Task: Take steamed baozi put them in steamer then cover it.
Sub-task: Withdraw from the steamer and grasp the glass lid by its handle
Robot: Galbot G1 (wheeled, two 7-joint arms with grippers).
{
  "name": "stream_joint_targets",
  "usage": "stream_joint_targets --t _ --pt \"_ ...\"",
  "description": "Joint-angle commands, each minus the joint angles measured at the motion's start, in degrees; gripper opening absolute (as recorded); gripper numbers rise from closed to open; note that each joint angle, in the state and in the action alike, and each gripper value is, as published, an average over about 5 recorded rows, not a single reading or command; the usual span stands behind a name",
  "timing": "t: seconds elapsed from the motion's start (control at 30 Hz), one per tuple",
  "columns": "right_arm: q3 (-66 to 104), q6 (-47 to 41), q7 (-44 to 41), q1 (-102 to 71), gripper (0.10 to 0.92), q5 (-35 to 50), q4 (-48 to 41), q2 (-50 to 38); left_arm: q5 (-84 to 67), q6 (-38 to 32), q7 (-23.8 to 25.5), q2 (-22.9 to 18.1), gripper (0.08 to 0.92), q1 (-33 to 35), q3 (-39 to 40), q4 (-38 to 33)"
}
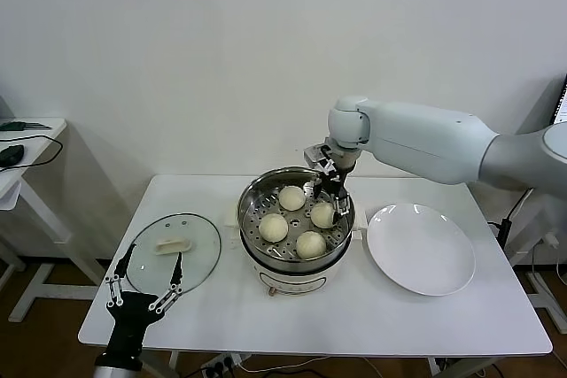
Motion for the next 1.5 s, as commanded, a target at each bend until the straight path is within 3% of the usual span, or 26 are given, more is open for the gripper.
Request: stream_joint_targets --t 0.03,0.17,0.37,0.53,0.7,0.9,1.23,1.5 --pt "11.05 3.11 7.83 -0.91 0.823 4.20 8.10 -10.14 2.21 0.28 -0.17 0.30 0.823 -1.47 -0.43 1.02" --pt "18.23 8.35 27.86 -4.52 0.823 8.44 13.54 -18.19 6.80 0.68 -1.16 1.15 0.823 -4.42 -0.99 2.68" --pt "29.00 16.81 67.91 -18.89 0.823 12.52 19.73 -29.36 17.32 2.31 -3.35 2.32 0.823 -10.04 -1.25 6.35" --pt "54.17 20.90 81.12 -43.92 0.823 12.28 20.82 -31.74 27.06 3.13 -3.99 3.00 0.823 -13.24 -0.99 10.53" --pt "78.56 23.87 84.81 -67.57 0.823 11.49 20.23 -27.67 37.39 4.48 -4.43 3.25 0.823 -14.79 -0.85 14.98" --pt "93.64 28.59 84.11 -83.83 0.823 8.43 18.11 -19.67 48.55 4.93 -4.36 3.73 0.823 -16.26 -0.97 20.26" --pt "106.94 32.20 81.58 -97.77 0.823 4.51 18.55 -6.53 62.35 2.09 -6.06 3.42 0.823 -19.94 -1.04 30.61" --pt "109.65 32.94 80.43 -103.12 0.823 3.18 20.37 -1.84 75.89 2.53 -10.23 0.74 0.823 -25.63 -0.46 39.74"
